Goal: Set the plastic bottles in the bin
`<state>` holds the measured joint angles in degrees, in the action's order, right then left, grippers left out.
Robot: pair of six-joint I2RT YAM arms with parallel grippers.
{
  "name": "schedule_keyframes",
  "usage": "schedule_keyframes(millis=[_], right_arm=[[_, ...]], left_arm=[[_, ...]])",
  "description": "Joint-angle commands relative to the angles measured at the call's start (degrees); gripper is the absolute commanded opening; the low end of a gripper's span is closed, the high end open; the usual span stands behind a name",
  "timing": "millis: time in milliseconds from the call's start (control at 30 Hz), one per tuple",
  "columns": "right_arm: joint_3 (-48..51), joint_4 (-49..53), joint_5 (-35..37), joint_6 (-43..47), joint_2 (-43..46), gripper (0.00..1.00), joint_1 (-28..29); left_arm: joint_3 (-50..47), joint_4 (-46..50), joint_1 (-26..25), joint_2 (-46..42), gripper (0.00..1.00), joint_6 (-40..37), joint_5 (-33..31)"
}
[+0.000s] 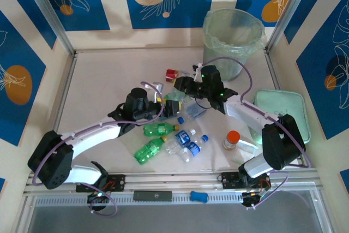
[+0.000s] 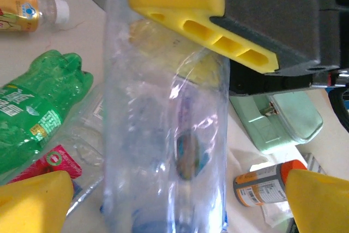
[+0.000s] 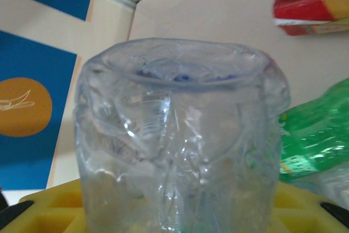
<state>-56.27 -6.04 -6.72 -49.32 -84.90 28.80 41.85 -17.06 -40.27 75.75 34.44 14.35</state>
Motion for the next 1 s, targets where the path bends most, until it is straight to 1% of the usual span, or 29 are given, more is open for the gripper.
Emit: schedule_keyframes(millis=[0,67,233,333,400,500,700,767,833,967], right_arm=[[2.2,2.4,2.1,1.4,3.9,0.50,-2.0],[3.3,3.3,2.6,1.6,5.6,0.49,-3.3],[5.6,6.8,4.5,2.8,11.2,0.49,-6.4],[6.3,9.5,6.5,4.1,15.1,0.49,-7.9],[6.4,10.8,7.4,5.1,17.6,0.48,-9.0],[5.0,13.2,7.9,6.9,20.4,0.48,-11.4],[0.1,14.3,8.2,10.8,23.6,0.48,-16.1],[-1.9,13.8,8.5,11.6,23.6,0.48,-17.5],[-4.7,12.7,7.3,12.7,22.6,0.48,-19.3],[-13.1,13.7,4.9,14.2,18.0,0.48,-22.9]], left_arm=[[-1.3,1.1,-0.2,-2.5,1.00,-0.4,-5.4],[-1.2,3.9,0.0,-3.3,1.00,-0.4,-10.1],[-1.4,10.9,0.8,-5.4,1.00,1.4,-24.6],[-1.7,14.0,2.4,-6.1,1.00,3.0,-29.7],[-1.9,15.6,4.0,-6.2,1.00,3.9,-30.3],[-2.6,16.6,6.2,-6.1,1.00,4.9,-29.4],[-5.3,14.8,9.6,-5.7,1.00,8.8,-25.9],[-6.0,13.7,10.3,-5.5,1.00,9.8,-24.7],[-6.4,12.8,10.6,-5.3,1.00,10.2,-23.6],[-5.9,12.7,10.8,-4.8,1.00,9.4,-21.5]])
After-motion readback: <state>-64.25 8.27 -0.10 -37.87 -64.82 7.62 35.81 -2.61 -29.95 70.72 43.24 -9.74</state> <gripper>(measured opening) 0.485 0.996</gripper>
